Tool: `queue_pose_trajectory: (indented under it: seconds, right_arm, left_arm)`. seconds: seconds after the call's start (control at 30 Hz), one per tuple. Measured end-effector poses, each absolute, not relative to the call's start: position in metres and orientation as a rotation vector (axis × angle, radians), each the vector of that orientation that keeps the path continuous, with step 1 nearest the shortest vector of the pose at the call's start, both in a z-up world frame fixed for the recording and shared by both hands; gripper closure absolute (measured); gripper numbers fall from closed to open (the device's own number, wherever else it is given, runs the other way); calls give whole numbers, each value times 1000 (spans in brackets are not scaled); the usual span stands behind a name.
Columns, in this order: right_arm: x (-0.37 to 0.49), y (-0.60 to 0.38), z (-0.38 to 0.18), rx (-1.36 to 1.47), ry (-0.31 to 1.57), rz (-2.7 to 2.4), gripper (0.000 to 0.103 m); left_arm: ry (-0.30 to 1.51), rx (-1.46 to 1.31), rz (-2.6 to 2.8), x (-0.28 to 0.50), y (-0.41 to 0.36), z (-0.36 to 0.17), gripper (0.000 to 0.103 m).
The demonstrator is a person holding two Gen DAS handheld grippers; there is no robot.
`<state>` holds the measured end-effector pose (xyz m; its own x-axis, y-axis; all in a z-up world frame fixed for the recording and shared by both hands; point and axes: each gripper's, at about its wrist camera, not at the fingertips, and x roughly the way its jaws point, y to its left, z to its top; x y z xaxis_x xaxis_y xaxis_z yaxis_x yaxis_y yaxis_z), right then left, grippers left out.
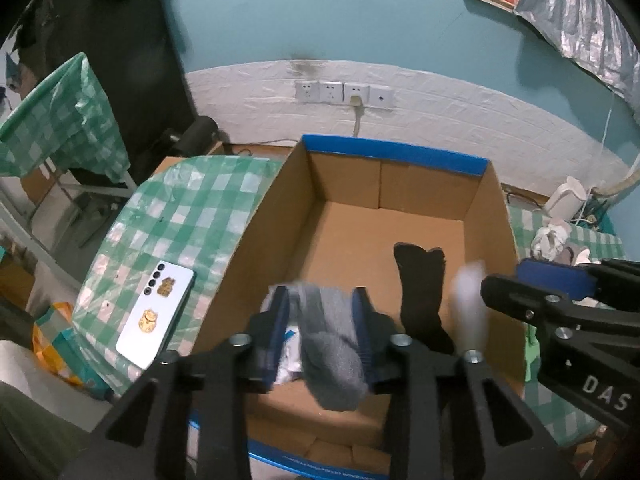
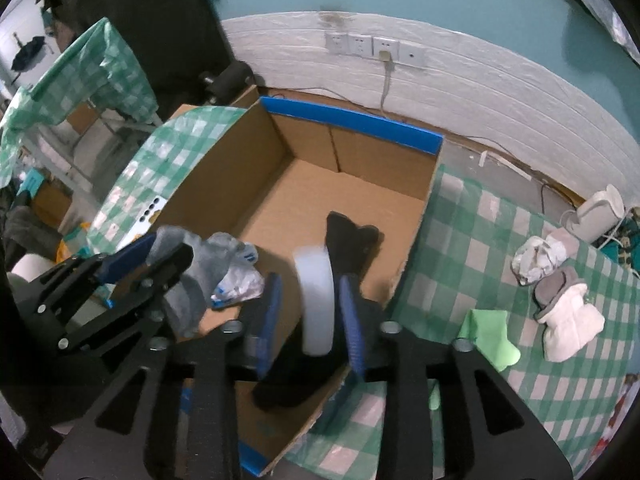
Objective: Organize soft objects
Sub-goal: 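Open the right gripper over the box while the left releases the grey sock, then withdraw both grippers from the box back over the table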
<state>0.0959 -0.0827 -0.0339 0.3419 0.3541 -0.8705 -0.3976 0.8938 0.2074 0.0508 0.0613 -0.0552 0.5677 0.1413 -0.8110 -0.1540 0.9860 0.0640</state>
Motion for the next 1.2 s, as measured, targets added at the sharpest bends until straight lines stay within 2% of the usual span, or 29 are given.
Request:
queue_pose_trajectory:
  seconds: [0.03,0.1,0.3,0.37,0.4,0.53,1.2]
  right_arm:
    - [95,-84,-34,-43,1117,486,59]
    - [94,-87,-33,-41,1110,474,55]
    - [94,-98,-31,-32,1104,449,52]
    - [95,-103,-31,-26,1103,441,52]
    - [95,-105,-32,-24,1103,437,51]
    - [96,-115,-33,-16,1105,413,48]
    - [91,-179,-40,30,1119,301,46]
  left_arm:
    - [945,-11,180,50,61,-55,62]
    - [939,-4,185,49,61,-54,57]
    - [941,-7,183,50,60,-53,54]
    - [946,-12,180,50,60,-53,45]
    - [946,-14,177,50,59,-53,44]
    - [933,-16,159,49,54,-50,43]
    - [908,46,58,56,-4,-40,43]
